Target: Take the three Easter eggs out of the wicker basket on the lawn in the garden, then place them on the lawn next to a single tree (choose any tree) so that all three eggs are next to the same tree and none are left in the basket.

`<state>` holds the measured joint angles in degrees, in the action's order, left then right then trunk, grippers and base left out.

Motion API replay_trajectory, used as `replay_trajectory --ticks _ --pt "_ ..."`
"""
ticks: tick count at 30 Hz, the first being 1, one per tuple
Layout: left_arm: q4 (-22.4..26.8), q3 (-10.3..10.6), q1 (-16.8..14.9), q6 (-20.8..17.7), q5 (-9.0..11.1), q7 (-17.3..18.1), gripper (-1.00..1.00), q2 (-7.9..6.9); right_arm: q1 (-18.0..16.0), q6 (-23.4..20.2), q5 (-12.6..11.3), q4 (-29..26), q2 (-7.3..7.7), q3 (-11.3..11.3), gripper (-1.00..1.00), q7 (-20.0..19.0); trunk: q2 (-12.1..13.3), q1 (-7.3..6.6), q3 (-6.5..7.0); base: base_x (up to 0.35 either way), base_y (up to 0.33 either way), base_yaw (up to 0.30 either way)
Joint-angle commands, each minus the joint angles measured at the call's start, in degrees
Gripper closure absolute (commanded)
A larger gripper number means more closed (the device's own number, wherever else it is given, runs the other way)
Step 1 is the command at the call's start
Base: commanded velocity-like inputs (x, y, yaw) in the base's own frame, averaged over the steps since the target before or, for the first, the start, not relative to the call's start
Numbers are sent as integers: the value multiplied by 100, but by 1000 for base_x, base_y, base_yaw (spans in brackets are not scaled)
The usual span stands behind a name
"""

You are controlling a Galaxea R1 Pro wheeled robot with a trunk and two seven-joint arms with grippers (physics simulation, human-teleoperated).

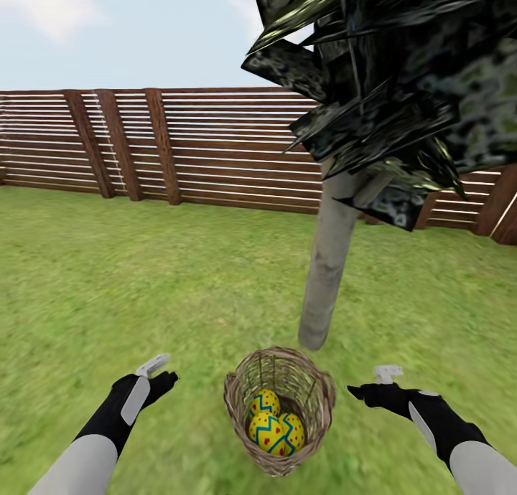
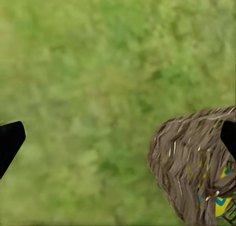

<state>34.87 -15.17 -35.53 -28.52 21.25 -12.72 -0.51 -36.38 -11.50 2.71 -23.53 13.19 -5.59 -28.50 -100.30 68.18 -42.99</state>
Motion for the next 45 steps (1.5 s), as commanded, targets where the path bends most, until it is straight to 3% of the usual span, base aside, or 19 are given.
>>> replay_trajectory --ticks 1,9,21,25,27,29,30,33,34,38,41,44,45 --pt "8 -2 -4 -22 60 -25 -100 0 -1 -45 28 -12 -4 -48 -100 -42 -2 -1 -5 -1 179 293" --pt "2 -4 -6 -11 64 -10 -100 2 -1 -45 28 -20 -1 -48 -100 -34 -2 -1 -5 0 152 234" --pt "-112 -4 -6 25 64 11 -100 7 -1 -60 37 -95 4 -30 -100 -49 -2 -1 -5 0 2 12" --pt "-152 -1 -6 30 72 9 -100 27 -1 -199 129 -359 5 -22 -100 -40 -2 -1 -5 0 0 0" --pt "-153 -3 -6 31 72 8 -100 36 -1 -454 276 -619 -106 -12 -100 14 -2 -1 -5 0 0 0" --pt "-150 -3 -6 31 72 32 -100 48 -1 -940 515 -951 -364 27 -100 235 -2 -1 -5 0 0 0" --pt "-144 -4 -6 29 72 137 -100 51 -1 -1430 789 -1323 -740 64 -100 642 -2 -1 -5 0 0 0" --pt "-130 -22 -6 -1 73 555 -100 22 -1 -1805 1233 -1653 -1339 94 -100 1434 -2 -1 -5 0 0 0" --pt "-113 -54 -6 -17 74 739 -100 15 -1 -1842 1357 -1682 -1457 97 -100 1618 -2 -1 -5 0 0 0" --pt "234 -295 -16 -185 80 1771 -100 -13 -1 -1896 1695 -1662 -1770 164 -100 2022 -2 -1 -5 0 0 0" --pt "1245 -659 -17 -804 216 2754 -100 -58 -1 -1880 1755 -1353 -1849 417 -100 2101 -2 -1 -5 0 0 0" --pt "1832 -1073 -15 -1063 778 3553 -100 -68 -1 -1881 1771 -1162 -1873 519 -100 2224 -2 -1 -5 0 0 0" --pt "2155 -1199 -15 -1105 1299 4013 -100 -73 -1 -1882 1765 -1103 -1883 542 -100 2437 -2 -1 -5 0 0 0"
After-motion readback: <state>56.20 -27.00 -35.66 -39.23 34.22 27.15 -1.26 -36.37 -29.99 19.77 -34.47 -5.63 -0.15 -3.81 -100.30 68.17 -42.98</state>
